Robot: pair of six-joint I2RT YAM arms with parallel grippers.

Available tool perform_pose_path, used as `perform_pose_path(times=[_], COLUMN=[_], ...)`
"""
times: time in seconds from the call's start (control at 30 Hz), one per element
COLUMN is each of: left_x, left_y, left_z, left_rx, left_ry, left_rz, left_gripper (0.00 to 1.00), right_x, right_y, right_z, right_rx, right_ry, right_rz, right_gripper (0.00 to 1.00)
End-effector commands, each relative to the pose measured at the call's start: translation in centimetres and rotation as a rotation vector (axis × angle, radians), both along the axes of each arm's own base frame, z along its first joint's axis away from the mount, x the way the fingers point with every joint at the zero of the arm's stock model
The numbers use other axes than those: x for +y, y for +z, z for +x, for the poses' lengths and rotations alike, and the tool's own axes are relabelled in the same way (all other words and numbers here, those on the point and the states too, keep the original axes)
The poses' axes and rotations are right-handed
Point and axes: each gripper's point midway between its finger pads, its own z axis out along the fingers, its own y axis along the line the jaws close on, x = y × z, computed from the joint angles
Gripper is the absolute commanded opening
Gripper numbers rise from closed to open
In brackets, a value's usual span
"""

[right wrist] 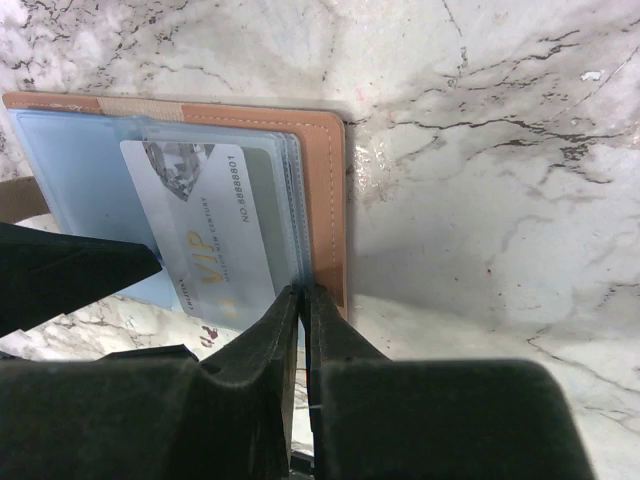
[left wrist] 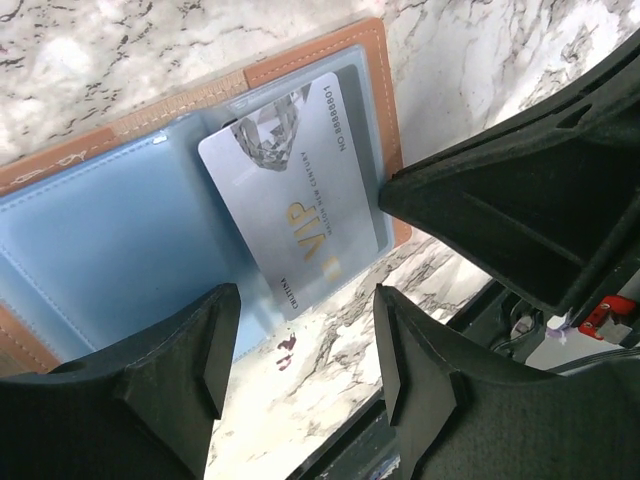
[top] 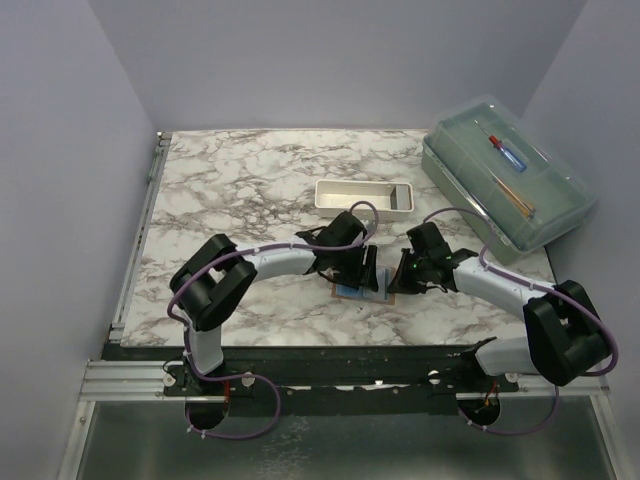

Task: Put the credit cards into the card holder
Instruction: Insert the credit card into the card holder.

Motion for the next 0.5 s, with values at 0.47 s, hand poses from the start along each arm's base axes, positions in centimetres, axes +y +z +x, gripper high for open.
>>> perform_pose_path(times=[0.47], left_x=[-0.6], left_y=[1.4], left_z=[-1.2], left_rx=[-0.042], left_ry=[-0.059], left_rz=[-0.021], left_gripper=[0.61], right_x=[0.9], right_y=[0.9], right_z=[0.8], right_rx=[-0.034], right_ry=[0.043], right_rz=[0.017], right_gripper=[0.13])
